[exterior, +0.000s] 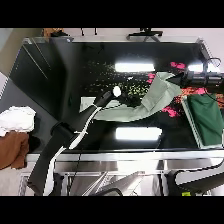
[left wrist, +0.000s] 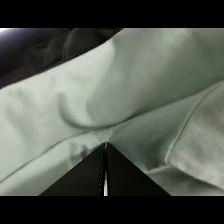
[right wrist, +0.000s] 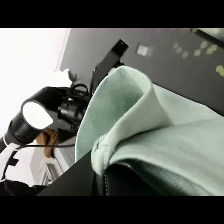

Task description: Fold the shirts.

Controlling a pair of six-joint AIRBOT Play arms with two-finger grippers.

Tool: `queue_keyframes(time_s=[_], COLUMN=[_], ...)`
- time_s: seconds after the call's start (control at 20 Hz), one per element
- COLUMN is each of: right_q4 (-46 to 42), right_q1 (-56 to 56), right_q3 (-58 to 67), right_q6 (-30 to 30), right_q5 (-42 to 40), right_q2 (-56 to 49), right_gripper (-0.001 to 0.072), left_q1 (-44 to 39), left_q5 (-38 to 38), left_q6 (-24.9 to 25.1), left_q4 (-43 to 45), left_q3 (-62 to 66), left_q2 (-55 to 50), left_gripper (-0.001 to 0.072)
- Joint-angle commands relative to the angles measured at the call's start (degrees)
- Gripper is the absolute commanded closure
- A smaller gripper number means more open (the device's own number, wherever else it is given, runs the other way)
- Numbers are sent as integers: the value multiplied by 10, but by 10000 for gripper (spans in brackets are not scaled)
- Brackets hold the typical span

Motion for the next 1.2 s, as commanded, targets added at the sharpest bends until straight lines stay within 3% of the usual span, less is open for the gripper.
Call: queue_keyframes(time_s=[0.0,0.25,0.55,0.6,0.65,0.7,0.75,0.8,0.95,1.15], right_q4=[1,26,25,25,25,28,40,52,33,-90], right_q1=[12,121,408,458,509,551,586,605,578,437], right_q3=[17,17,17,17,17,17,17,18,18,18], right_q6=[18,17,-21,-49,-85,-100,-121,-158,-164,-44], right_q5=[4,-33,-266,-319,-394,-477,-551,-584,-497,-360], right_q2=[3,3,-37,-54,-76,-97,-114,-122,-93,-29], right_gripper=[694,694,693,692,614,345,256,255,255,255], left_q1=[16,150,306,316,321,320,320,320,321,329], left_q5=[-29,-169,-266,-282,-292,-299,-306,-313,-326,-331], left_q6=[0,30,30,32,41,45,45,47,56,56], left_q4=[-23,-24,-23,-23,-23,-23,-23,-23,-23,-24], left_q3=[-4,-2,-17,-17,-17,-17,-17,-17,-17,-17], left_q2=[33,190,347,356,362,363,362,362,363,363], left_gripper=[688,688,688,688,688,688,688,688,688,688])
